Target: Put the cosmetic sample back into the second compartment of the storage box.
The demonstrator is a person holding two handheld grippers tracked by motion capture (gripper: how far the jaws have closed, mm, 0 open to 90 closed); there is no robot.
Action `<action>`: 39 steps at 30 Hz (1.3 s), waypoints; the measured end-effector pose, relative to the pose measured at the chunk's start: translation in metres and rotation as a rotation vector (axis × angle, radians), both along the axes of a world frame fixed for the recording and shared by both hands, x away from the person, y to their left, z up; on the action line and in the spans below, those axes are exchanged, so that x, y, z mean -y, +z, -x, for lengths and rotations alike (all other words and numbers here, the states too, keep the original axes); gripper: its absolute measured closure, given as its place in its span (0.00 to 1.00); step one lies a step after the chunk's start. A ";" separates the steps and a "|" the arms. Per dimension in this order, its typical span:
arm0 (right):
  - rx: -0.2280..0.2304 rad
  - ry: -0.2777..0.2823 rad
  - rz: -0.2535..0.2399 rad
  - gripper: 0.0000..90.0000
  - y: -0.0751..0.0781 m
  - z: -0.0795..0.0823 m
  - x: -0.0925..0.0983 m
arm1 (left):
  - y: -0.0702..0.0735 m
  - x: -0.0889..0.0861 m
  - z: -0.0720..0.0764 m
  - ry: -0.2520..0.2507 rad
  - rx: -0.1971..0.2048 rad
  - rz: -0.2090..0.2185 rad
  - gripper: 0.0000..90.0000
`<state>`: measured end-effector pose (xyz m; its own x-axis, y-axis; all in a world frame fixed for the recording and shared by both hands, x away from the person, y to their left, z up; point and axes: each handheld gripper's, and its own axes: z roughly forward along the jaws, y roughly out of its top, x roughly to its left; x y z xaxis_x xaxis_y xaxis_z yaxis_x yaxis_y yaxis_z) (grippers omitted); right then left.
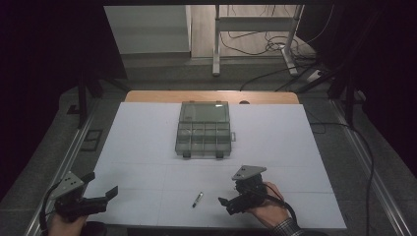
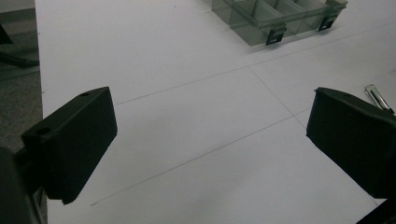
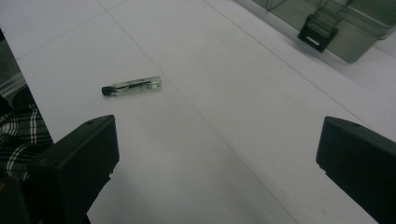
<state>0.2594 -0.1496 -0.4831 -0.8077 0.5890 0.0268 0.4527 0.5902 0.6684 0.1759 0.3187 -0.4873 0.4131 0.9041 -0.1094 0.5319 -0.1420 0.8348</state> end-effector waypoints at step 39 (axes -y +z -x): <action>-0.050 0.074 0.053 0.14 -0.028 0.001 -0.071 | 0.000 0.000 -0.001 -0.006 -0.006 0.001 0.03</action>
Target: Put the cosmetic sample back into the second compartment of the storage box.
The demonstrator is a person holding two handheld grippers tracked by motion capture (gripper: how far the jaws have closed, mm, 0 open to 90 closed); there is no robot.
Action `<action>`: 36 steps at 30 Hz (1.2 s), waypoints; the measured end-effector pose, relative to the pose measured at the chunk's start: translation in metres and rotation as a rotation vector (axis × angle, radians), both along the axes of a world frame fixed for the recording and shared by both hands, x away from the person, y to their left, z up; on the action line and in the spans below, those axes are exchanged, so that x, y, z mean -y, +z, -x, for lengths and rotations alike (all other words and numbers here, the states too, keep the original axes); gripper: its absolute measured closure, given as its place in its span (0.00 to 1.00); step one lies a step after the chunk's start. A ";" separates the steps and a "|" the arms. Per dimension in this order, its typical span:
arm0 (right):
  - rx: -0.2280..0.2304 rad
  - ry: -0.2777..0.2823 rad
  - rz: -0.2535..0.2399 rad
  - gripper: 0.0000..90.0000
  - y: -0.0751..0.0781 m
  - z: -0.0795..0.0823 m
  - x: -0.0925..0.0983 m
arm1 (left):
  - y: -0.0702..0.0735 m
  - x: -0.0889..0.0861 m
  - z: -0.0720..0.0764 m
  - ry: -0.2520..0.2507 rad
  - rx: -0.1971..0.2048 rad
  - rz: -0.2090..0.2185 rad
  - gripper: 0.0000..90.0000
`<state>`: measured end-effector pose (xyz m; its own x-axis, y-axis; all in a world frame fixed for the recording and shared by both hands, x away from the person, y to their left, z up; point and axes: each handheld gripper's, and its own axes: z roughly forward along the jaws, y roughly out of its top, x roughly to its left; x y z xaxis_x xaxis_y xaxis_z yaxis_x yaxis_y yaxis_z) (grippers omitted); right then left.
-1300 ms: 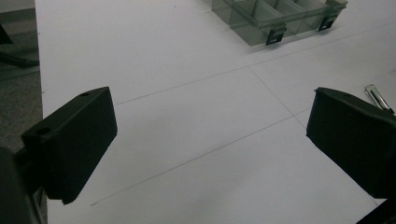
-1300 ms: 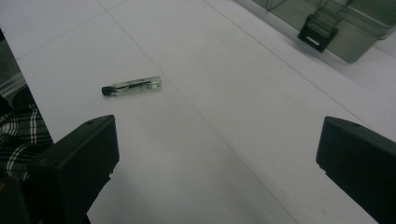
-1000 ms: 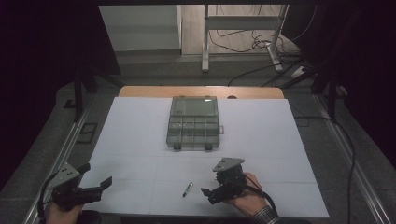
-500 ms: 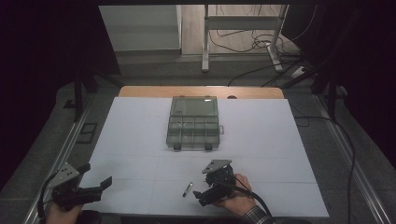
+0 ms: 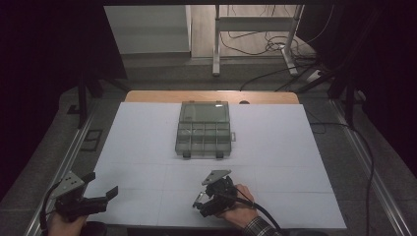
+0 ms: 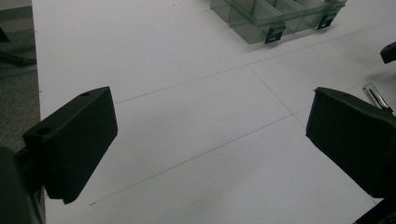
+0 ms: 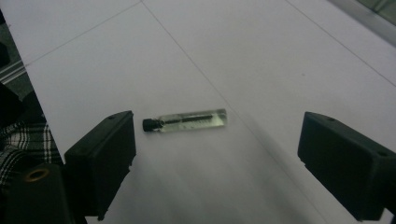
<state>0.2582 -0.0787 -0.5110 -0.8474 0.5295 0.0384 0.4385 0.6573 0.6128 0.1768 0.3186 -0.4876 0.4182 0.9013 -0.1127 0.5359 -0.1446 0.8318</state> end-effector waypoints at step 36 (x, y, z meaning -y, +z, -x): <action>0.041 0.046 0.046 0.44 -0.012 0.002 -0.024 | 0.000 -0.001 -0.001 -0.009 -0.007 0.004 0.03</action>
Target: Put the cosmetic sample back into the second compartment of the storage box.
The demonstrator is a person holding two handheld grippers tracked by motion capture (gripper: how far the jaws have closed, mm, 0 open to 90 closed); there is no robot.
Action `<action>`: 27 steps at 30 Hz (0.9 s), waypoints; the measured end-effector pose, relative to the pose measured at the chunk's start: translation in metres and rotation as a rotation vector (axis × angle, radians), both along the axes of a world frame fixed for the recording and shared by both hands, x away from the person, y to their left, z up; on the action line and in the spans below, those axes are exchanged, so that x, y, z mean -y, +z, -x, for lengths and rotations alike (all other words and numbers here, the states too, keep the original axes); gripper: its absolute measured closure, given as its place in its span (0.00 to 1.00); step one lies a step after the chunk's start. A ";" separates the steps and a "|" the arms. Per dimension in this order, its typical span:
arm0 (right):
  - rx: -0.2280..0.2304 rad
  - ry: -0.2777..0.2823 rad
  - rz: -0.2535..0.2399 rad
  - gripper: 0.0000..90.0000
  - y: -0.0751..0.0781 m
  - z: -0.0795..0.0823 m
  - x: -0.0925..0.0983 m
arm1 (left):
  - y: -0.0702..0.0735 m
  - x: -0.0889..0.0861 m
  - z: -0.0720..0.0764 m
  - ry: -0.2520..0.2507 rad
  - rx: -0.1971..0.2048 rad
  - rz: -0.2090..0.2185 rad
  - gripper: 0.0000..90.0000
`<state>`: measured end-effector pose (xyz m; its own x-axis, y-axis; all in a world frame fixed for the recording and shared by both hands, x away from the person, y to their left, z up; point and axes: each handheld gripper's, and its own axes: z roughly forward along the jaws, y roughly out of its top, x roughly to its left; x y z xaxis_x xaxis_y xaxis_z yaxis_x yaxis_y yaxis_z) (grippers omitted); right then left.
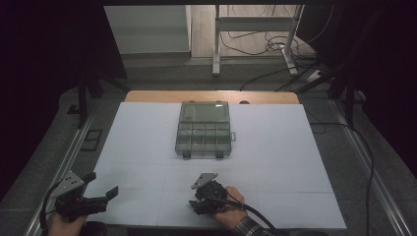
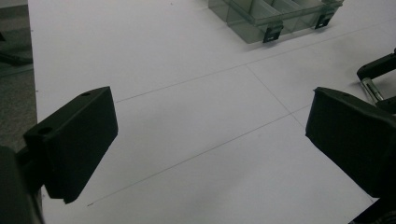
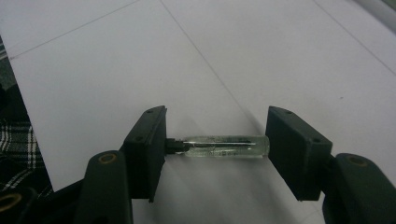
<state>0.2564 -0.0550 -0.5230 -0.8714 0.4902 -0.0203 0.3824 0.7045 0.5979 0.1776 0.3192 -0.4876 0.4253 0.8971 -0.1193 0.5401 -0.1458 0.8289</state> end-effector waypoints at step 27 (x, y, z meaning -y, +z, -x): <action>-0.021 0.032 -0.098 0.44 0.023 -0.024 0.018 | 0.000 0.001 -0.001 -0.001 -0.008 -0.007 0.03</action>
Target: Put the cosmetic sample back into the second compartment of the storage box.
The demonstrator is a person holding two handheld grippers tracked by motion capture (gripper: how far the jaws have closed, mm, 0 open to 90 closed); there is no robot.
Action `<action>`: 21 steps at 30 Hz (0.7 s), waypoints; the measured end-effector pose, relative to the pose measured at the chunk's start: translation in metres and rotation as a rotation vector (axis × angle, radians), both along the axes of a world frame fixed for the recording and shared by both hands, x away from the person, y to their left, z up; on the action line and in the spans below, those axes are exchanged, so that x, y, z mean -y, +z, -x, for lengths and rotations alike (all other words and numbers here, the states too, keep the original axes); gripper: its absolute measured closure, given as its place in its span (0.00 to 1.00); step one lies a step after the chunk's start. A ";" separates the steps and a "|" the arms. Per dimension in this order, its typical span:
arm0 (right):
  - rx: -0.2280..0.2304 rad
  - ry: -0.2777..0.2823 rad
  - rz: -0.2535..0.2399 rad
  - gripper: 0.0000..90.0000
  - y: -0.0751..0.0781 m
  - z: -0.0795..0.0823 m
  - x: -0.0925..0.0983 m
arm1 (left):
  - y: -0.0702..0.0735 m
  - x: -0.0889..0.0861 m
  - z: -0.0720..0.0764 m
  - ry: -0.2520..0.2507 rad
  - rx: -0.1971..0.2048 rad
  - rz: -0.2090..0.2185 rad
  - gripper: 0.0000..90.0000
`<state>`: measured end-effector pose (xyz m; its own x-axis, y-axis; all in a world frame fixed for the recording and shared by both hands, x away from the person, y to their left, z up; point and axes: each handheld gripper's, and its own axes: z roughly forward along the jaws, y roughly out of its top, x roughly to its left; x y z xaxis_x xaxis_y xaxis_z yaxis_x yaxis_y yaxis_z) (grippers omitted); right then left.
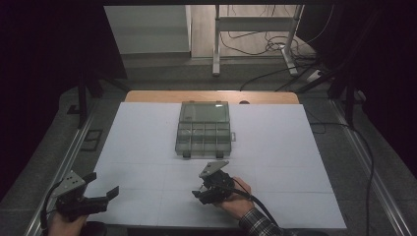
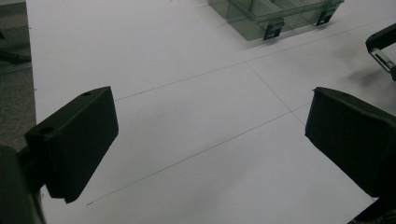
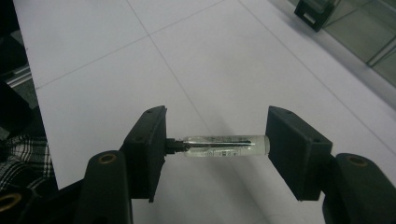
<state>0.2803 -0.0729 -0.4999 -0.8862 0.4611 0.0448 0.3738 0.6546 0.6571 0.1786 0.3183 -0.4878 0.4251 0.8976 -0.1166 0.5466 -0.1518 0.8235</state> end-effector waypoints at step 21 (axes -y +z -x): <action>0.013 -0.029 -0.044 0.44 0.017 -0.030 0.008 | 0.000 0.001 -0.001 -0.030 -0.005 -0.006 0.04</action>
